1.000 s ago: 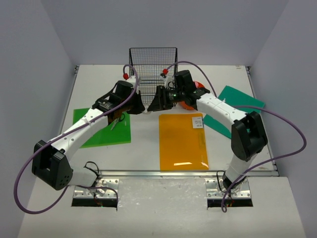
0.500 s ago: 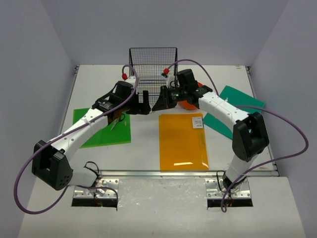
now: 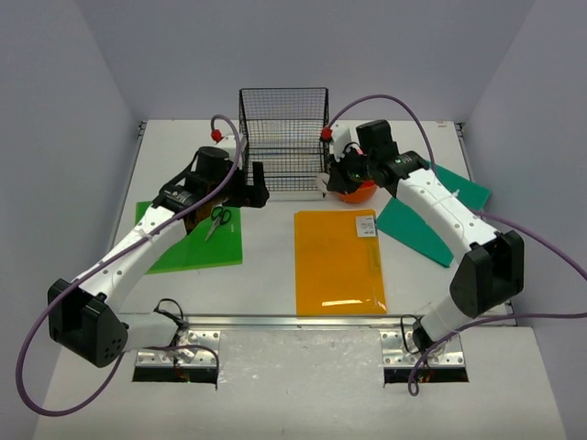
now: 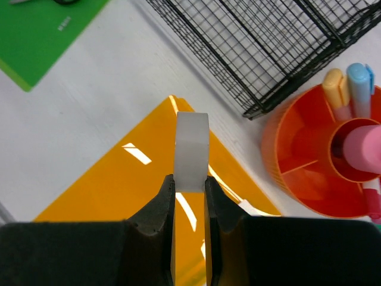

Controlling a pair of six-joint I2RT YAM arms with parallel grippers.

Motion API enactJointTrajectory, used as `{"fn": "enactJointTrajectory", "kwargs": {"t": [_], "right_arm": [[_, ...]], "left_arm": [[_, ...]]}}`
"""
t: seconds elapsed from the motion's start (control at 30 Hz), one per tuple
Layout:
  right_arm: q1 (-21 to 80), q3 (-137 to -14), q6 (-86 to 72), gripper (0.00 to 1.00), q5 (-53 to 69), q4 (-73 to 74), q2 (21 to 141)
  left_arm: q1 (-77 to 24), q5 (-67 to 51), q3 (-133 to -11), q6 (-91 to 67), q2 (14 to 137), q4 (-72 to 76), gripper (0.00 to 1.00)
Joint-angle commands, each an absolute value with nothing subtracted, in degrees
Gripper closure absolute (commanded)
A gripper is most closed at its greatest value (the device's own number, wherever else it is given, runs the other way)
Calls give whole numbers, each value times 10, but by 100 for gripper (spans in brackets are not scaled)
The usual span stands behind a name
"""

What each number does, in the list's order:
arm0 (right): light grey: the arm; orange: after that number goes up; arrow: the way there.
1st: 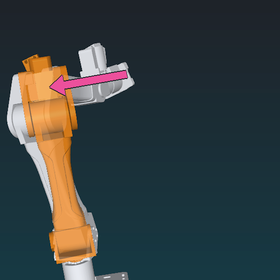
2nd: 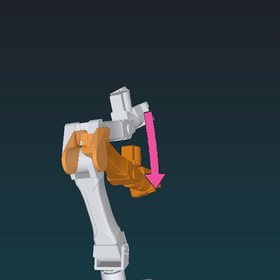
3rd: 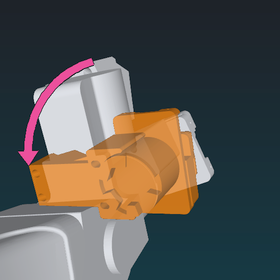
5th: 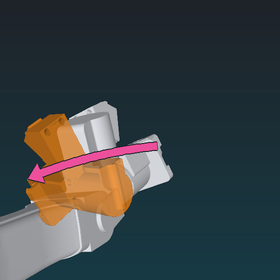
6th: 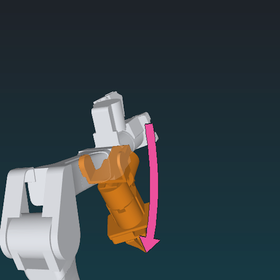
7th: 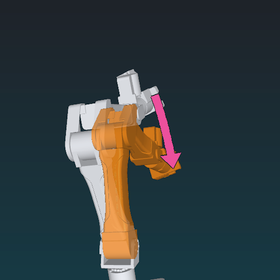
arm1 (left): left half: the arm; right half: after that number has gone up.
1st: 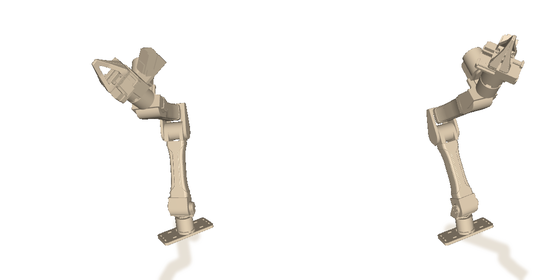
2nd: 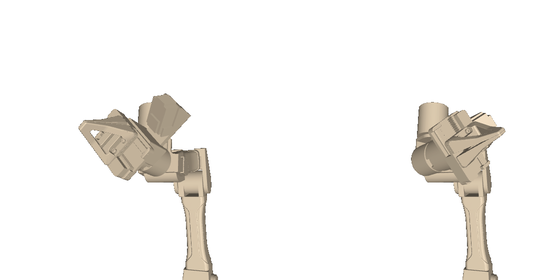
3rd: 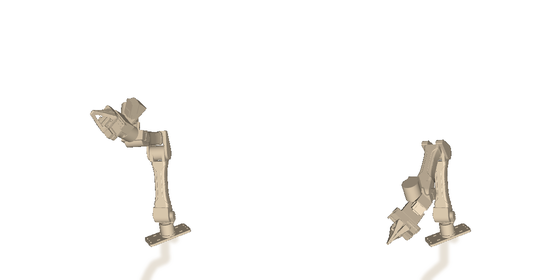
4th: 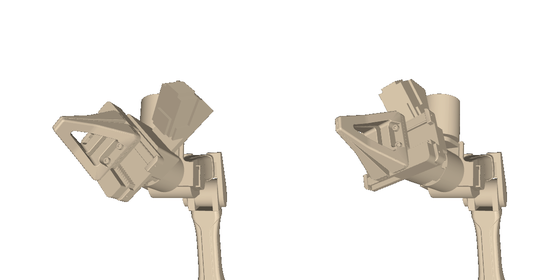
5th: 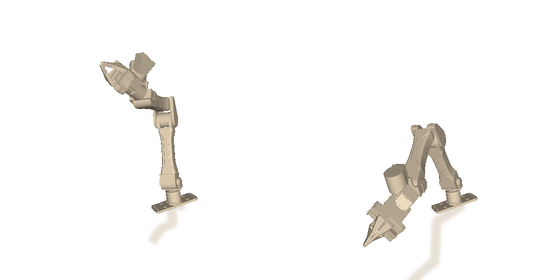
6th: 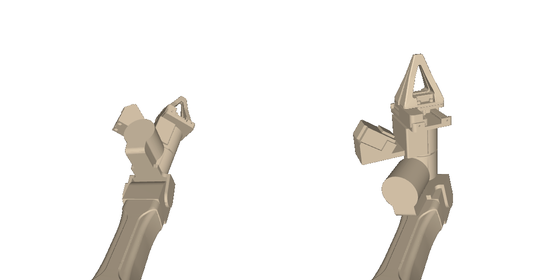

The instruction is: Organize the desk

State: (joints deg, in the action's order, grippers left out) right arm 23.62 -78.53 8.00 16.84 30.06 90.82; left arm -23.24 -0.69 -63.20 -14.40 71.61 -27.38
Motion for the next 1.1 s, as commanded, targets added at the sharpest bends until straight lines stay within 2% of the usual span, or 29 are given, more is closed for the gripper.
{"fn": "enactJointTrajectory", "kwargs": {"t": [0.0, 0.43, 0.7, 0.87, 1.07], "right_arm": [[223, -831, 160, 100, 99, 326, 933], [185, -880, 164, 100, 61, 331, 1009], [183, -929, 151, 98, 46, 327, 1060], [181, -943, 150, 94, 40, 330, 1078], [181, -947, 145, 83, 25, 331, 1087]], "left_arm": [[-232, -4, -625, -132, 701, -262, 0], [-232, -9, -613, -135, 701, -255, 0], [-232, 30, -609, -142, 702, -256, 0], [-232, 31, -607, -142, 701, -256, 0], [-232, 34, -606, -142, 704, -254, 0]]}}
